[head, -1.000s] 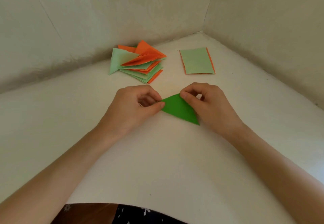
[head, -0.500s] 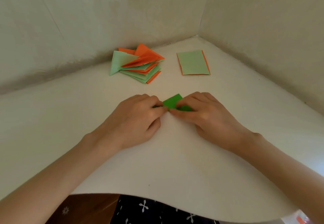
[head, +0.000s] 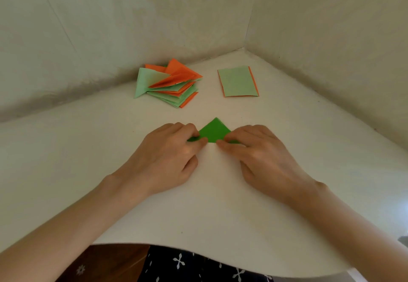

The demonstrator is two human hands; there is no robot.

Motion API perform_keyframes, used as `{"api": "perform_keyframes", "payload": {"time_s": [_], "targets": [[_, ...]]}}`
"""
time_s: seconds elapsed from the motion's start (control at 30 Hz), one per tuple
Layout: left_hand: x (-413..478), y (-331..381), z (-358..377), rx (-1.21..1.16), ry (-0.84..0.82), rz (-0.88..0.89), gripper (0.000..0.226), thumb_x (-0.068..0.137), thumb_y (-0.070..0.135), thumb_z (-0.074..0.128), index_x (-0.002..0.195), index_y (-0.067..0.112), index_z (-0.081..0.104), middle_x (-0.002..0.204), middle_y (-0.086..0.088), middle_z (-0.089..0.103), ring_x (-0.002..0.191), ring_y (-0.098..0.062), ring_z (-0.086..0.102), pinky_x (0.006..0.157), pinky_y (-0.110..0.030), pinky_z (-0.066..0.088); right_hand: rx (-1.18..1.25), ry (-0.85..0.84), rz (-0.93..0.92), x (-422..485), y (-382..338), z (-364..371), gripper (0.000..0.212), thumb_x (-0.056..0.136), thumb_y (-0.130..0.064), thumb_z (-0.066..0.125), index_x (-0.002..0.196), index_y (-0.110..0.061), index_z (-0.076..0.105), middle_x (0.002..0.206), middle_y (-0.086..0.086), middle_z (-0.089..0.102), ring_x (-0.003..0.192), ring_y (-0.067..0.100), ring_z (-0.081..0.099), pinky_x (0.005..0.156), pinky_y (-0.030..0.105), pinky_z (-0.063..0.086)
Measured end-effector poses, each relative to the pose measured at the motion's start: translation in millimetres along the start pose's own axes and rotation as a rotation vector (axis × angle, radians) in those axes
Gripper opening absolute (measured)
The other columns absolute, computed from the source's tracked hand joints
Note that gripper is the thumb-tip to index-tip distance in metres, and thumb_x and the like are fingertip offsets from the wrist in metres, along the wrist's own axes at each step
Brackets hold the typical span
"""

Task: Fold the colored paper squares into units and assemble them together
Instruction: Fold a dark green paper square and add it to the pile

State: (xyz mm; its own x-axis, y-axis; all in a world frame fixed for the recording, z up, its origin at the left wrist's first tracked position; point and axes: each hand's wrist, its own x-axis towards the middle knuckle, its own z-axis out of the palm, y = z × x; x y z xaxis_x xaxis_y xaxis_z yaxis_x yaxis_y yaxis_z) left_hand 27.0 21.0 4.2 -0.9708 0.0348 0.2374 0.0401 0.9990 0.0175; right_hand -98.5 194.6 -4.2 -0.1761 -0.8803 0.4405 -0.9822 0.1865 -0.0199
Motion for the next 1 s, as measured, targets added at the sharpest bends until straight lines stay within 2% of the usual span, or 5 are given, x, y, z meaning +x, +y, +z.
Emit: {"api": "perform_keyframes", "payload": {"time_s": [0.27, 0.53, 0.7, 0.87, 1.0], "targets": [[-25, -37, -12, 0.137, 0.099, 0.003, 0.042, 0.082, 0.021, 0.038, 0.103, 0.010, 0.073, 0.103, -0.009, 0.066, 0.095, -0.023, 0.048, 0.086, -0.036, 0.035, 0.024, -0.068, 0.080, 2, -3, 4, 0.048, 0.077, -0.006, 0.031, 0.100, -0.011, 0.072, 0.094, 0.005, 0.066, 0.074, 0.027, 0.062, 0.074, 0.032, 0.043], [-12, -7, 3, -0.060, 0.023, 0.005, 0.043, 0.081, 0.024, 0.041, 0.112, 0.013, 0.068, 0.105, 0.002, 0.065, 0.092, -0.019, 0.056, 0.087, -0.028, 0.035, -0.030, -0.171, 0.041, 28, 1, 4, 0.070, 0.070, -0.005, 0.021, 0.125, -0.023, 0.060, 0.079, 0.003, 0.051, 0.067, 0.021, 0.047, 0.059, 0.030, 0.033], [-11, -6, 3, -0.129, 0.028, -0.040, 0.044, 0.080, 0.024, 0.040, 0.109, 0.013, 0.071, 0.102, 0.003, 0.066, 0.092, -0.018, 0.058, 0.087, -0.025, 0.036, -0.120, -0.165, 0.168, 31, 16, 11, 0.070, 0.068, -0.009, 0.020, 0.119, -0.023, 0.065, 0.077, 0.004, 0.049, 0.067, 0.024, 0.047, 0.059, 0.029, 0.029], [-9, -3, 2, -0.228, 0.038, -0.075, 0.040, 0.082, 0.027, 0.039, 0.101, 0.013, 0.072, 0.097, 0.004, 0.063, 0.086, -0.017, 0.058, 0.077, -0.026, 0.039, 0.164, -0.225, 0.467, 37, 22, 5, 0.042, 0.095, -0.035, 0.035, 0.130, -0.024, 0.056, 0.113, 0.001, 0.050, 0.095, 0.014, 0.032, 0.087, 0.034, 0.034], [-7, 0, 5, -0.320, 0.083, -0.129, 0.038, 0.086, 0.032, 0.038, 0.094, 0.016, 0.072, 0.100, 0.003, 0.060, 0.084, -0.015, 0.055, 0.066, -0.032, 0.049, 0.253, -0.283, 0.480, 43, 8, 7, 0.047, 0.089, -0.043, 0.056, 0.132, -0.024, 0.050, 0.121, -0.004, 0.040, 0.114, 0.016, 0.031, 0.099, 0.030, 0.029]]}}
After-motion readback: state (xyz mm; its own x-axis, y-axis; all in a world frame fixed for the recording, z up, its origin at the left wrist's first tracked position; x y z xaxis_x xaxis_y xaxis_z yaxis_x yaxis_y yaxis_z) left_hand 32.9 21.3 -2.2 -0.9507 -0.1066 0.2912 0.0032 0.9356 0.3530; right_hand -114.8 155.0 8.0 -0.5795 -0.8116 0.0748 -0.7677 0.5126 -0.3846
